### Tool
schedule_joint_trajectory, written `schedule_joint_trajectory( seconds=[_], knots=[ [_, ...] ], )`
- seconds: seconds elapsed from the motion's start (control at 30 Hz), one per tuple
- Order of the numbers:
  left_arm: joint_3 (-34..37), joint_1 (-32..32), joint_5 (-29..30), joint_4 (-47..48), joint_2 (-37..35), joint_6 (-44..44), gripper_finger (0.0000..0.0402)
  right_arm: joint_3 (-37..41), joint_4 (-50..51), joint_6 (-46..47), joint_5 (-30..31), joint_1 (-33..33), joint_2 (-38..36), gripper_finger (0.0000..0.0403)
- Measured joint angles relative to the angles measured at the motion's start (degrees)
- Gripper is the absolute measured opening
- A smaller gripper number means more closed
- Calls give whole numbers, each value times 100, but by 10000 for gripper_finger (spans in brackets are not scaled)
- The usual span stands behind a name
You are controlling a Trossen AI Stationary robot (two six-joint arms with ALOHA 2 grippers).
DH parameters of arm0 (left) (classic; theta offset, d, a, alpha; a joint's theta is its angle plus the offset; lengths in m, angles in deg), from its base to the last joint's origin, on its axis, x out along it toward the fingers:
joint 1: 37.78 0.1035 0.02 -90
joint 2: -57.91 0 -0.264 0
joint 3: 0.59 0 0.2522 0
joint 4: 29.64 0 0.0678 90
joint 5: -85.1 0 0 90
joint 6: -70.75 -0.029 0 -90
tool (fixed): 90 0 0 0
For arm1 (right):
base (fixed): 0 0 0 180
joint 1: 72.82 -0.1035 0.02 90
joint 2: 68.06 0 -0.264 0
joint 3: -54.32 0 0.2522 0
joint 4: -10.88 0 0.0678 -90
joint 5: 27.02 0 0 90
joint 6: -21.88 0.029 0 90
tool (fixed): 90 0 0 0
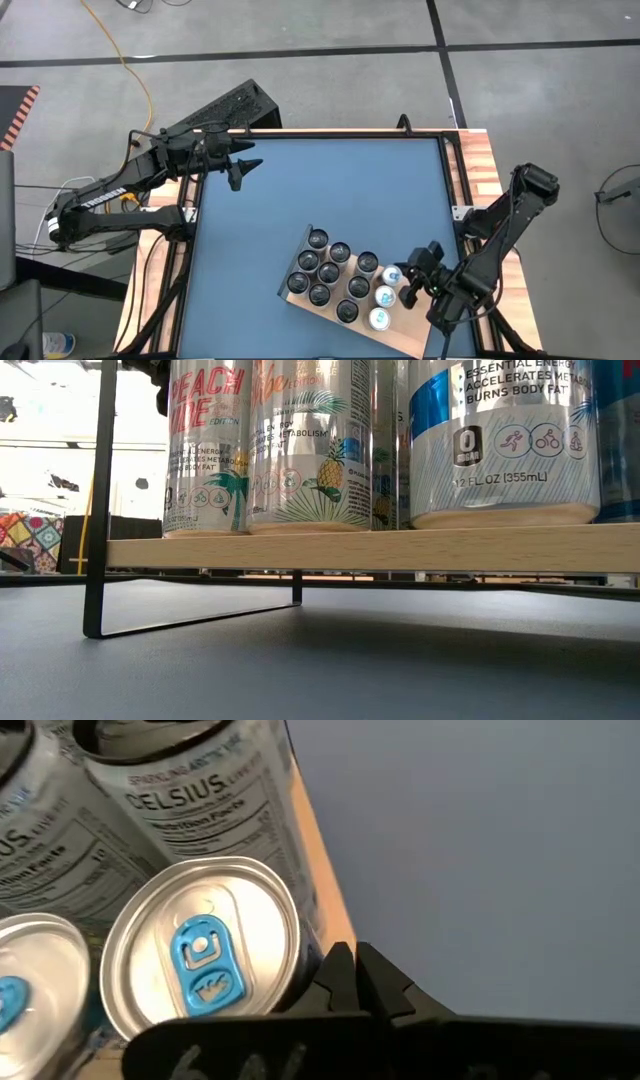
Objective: Place canned beverage on shelf
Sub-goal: Put the right blue soda can aligned with the other blue soda can on the shelf, then return to Home Position
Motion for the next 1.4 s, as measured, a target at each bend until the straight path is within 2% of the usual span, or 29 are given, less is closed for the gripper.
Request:
schedule_joint_trajectory(
  seconds=[0.23,0.37,0.5,0.63,0.77,0.97,1.07,1.2,1.3,1.37,1.4],
  knots=[
    [0,0,2,0,0,-2,270,-19,353,177,104,35,-103,0],
    [0,0,0,-24,0,17,270,-385,864,-122,931,12,-355,0],
    [0,-25,-41,-61,0,333,270,-850,1223,-1076,1867,-1,-756,0],
    [0,-92,-54,-366,2,816,270,-1288,1155,-2378,2063,42,-1133,0],
    [0,-116,-52,-400,0,1292,270,-1518,1159,-2799,1897,107,-1379,0],
    [0,-116,-45,-106,2,1470,270,-1537,885,-2795,1810,190,-1548,0],
    [0,-118,-73,-66,0,1741,270,-1534,806,-3531,1843,359,-1545,0],
    [0,-164,-806,-103,33,1282,270,-1534,223,-4732,1875,695,-1586,0],
    [2,-222,-1600,-418,95,901,270,-1534,-458,-6025,1318,928,-1803,0],
    [2,-257,-2140,-860,154,615,270,-1534,-1155,-7152,414,1187,-2018,0],
    [0,-262,-2378,-1038,182,475,270,-1534,-1524,-7803,-291,1344,-2121,0]
  ],
)
